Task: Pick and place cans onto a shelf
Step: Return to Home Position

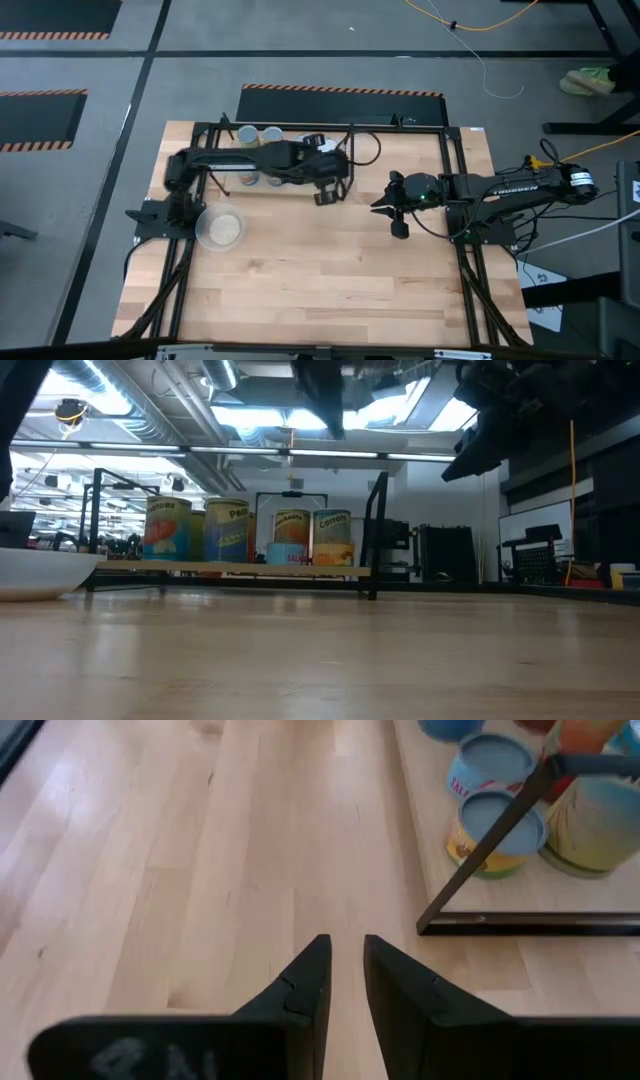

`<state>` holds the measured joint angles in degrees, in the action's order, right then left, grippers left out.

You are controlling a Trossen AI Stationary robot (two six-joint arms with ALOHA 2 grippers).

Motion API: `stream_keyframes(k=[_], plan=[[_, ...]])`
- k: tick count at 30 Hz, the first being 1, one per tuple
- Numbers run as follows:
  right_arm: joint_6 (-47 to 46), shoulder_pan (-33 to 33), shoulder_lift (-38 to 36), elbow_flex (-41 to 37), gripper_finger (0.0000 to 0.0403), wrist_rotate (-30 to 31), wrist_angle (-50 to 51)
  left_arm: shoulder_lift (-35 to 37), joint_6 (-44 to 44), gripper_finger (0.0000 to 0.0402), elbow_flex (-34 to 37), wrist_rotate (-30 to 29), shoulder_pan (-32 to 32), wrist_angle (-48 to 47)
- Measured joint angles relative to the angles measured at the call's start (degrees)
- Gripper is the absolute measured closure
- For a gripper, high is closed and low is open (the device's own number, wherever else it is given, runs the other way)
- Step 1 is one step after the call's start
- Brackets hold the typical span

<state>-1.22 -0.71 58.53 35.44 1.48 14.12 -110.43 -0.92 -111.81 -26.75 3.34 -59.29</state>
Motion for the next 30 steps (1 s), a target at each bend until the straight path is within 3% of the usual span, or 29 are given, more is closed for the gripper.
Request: stream_keyframes(k=[11,14,19,30], plan=[[0.0,0.0,0.6,0.0,0.0335,0.0,0.5,21.0,-0.2,0.034,0.0,0.6,-5.6,-4.9],[0.0,0.0,0.6,0.0,0.0335,0.0,0.5,27.0,1.2,0.034,2.9,0.7,-7.9,-5.2],[0.0,0.0,0.6,0.0,0.0335,0.0,0.5,38.2,2.2,0.034,18.4,0.7,-12.0,2.2],[0.0,0.0,0.6,0.0,0.0335,0.0,0.2,62.1,2.2,0.034,60.6,0.9,-13.9,33.3]])
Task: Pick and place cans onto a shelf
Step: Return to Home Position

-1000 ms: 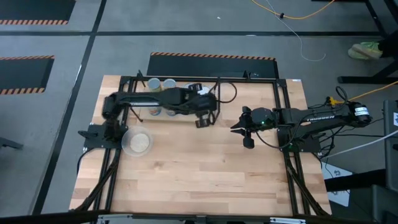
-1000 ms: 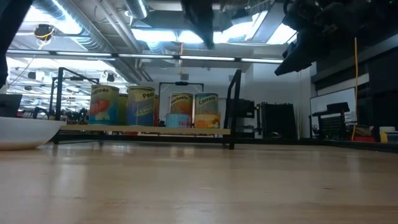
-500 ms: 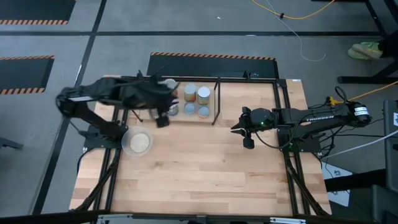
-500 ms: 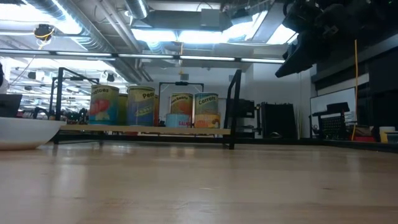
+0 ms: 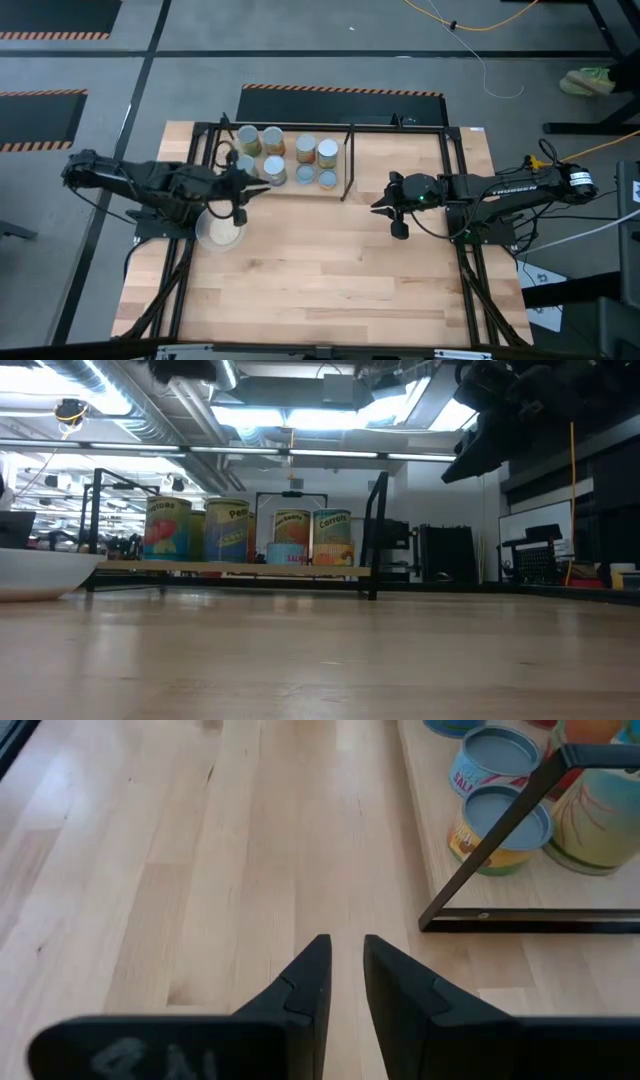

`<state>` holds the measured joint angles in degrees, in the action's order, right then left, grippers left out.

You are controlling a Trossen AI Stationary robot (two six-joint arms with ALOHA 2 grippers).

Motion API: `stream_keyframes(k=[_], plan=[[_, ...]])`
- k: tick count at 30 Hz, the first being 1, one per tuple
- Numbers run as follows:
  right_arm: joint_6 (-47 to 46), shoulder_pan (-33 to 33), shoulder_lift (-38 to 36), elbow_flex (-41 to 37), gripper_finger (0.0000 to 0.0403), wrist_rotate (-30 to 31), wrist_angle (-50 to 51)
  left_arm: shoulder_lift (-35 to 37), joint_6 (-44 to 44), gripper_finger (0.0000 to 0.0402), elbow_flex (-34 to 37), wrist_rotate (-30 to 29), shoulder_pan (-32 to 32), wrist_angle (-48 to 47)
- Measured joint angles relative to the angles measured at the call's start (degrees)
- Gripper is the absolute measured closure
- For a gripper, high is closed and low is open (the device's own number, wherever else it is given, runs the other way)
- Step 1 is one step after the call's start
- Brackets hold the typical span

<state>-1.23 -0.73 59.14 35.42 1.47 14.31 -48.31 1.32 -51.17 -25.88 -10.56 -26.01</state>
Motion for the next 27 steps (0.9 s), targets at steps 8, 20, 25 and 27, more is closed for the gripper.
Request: stream_keyframes(k=[8,20,25,27], plan=[[0.0,0.0,0.0,0.0,0.0335,0.0,-0.4,14.8,-0.1,0.034,21.5,0.0,0.0,15.5],[0.0,0.0,0.0,0.0,0.0335,0.0,-0.4,36.0,3.0,0.034,36.2,0.3,0.0,18.1],[0.0,0.0,0.0,0.0,0.0335,0.0,-0.3,43.2,2.6,0.034,40.5,2.4,0.0,18.3],[0.0,0.0,0.0,0.0,0.0335,0.0,-0.4,45.8,2.5,0.034,42.9,3.9,0.0,19.7]])
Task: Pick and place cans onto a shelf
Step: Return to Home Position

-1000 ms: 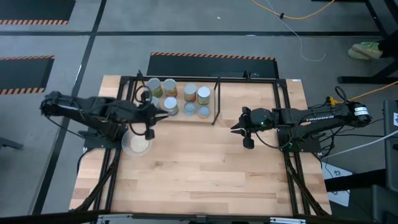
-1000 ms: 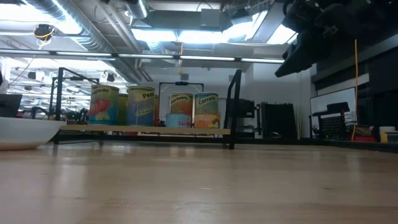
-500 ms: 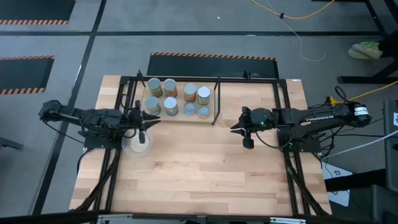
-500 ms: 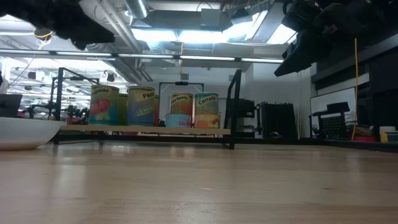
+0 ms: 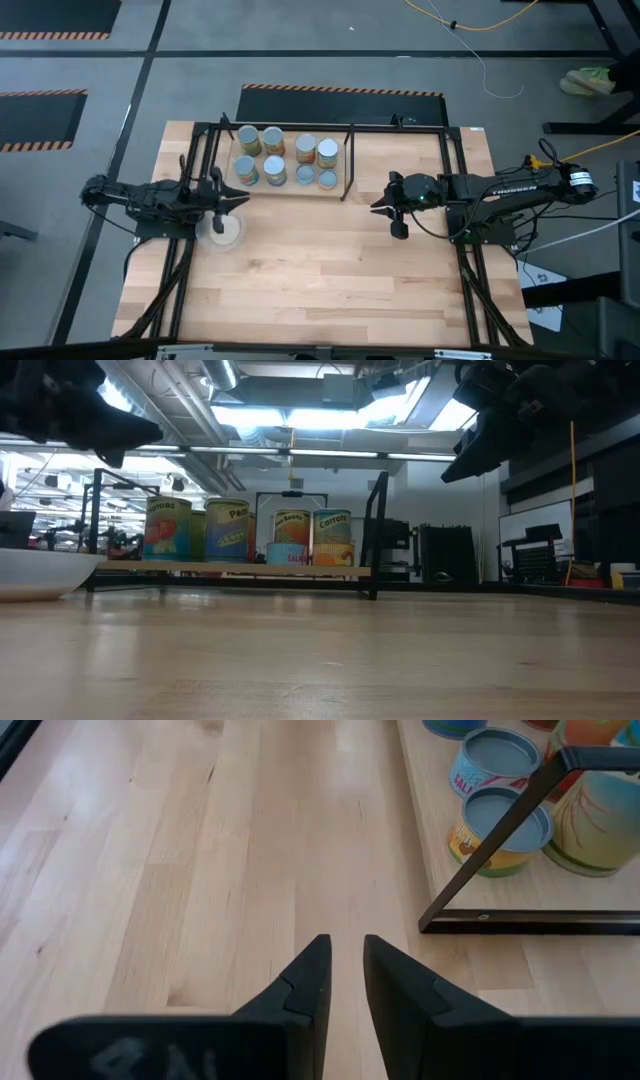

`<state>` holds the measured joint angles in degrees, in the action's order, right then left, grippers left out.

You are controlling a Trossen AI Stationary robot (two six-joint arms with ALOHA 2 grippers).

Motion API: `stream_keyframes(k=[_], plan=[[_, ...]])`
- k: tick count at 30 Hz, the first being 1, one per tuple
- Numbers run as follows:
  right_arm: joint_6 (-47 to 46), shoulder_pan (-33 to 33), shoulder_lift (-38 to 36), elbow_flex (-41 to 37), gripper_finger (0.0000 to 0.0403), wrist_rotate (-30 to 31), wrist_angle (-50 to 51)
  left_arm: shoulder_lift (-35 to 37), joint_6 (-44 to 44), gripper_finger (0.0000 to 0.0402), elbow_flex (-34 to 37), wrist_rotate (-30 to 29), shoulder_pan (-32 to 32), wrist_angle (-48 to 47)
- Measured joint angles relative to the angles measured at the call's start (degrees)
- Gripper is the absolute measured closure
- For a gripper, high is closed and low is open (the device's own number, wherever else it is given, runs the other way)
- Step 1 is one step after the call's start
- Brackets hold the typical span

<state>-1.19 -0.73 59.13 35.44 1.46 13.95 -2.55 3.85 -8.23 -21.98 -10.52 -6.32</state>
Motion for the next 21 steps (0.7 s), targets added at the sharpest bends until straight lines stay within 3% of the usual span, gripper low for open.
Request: stream_keyframes(k=[8,11,21], plan=[[-0.1,0.0,-0.1,0.0,0.0335,0.0,0.1,2.5,-5.7,0.034,7.7,3.6,0.0,11.0],[-0.8,0.0,-1.3,0.0,0.0335,-0.8,0.2,2.4,-5.9,0.034,7.8,4.1,0.0,10.0],[-1.5,0.0,-14.7,0.0,0.0335,-6.1,2.6,2.4,-5.9,0.034,7.8,6.3,0.0,9.7]])
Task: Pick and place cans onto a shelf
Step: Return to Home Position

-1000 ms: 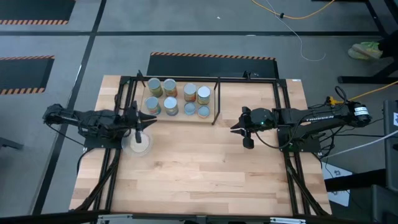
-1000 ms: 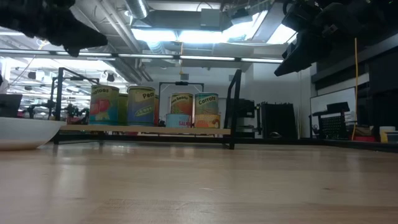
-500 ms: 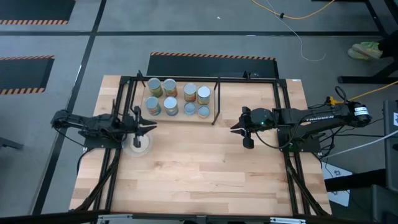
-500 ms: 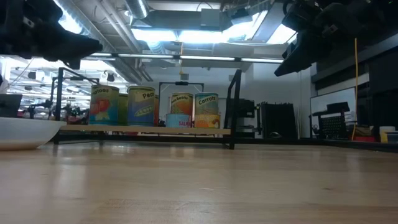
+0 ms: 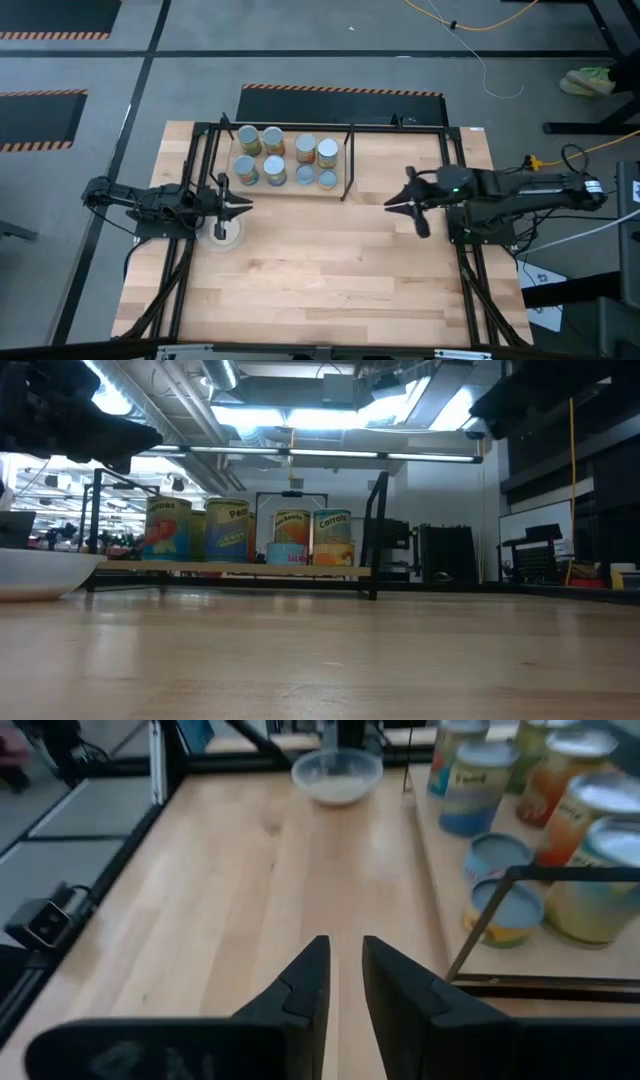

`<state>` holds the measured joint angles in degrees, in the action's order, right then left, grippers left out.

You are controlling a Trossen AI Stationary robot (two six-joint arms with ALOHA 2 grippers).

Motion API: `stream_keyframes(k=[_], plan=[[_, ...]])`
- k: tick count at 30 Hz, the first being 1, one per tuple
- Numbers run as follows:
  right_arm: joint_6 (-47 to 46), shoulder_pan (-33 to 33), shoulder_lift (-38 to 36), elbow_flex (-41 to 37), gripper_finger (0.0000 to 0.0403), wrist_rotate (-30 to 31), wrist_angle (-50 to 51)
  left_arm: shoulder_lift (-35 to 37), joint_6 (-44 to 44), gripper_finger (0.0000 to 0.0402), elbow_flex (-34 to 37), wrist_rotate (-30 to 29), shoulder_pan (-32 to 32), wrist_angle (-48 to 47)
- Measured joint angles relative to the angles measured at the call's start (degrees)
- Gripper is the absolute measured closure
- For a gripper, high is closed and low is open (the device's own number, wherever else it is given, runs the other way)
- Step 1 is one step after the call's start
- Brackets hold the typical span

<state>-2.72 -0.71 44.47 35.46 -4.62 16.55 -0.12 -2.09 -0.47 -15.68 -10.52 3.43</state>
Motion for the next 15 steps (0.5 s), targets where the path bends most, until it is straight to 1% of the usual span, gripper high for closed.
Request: stream_keyframes(k=[4,7,10,15], plan=[[0.0,0.0,-7.2,-0.1,0.0335,0.0,4.5,0.0,0.0,0.034,0.0,0.6,0.0,0.0],[0.1,0.0,-11.8,-1.6,0.0335,0.3,5.6,0.0,0.0,0.034,0.0,0.6,0.0,-0.1],[0.1,0.0,-16.3,-6.3,0.0335,0.4,2.8,0.0,0.0,0.034,0.0,0.6,0.0,-0.3],[0.0,0.3,-22.8,-16.1,0.0335,0.5,-6.8,0.0,0.0,0.034,0.0,0.6,0.0,-0.3]])
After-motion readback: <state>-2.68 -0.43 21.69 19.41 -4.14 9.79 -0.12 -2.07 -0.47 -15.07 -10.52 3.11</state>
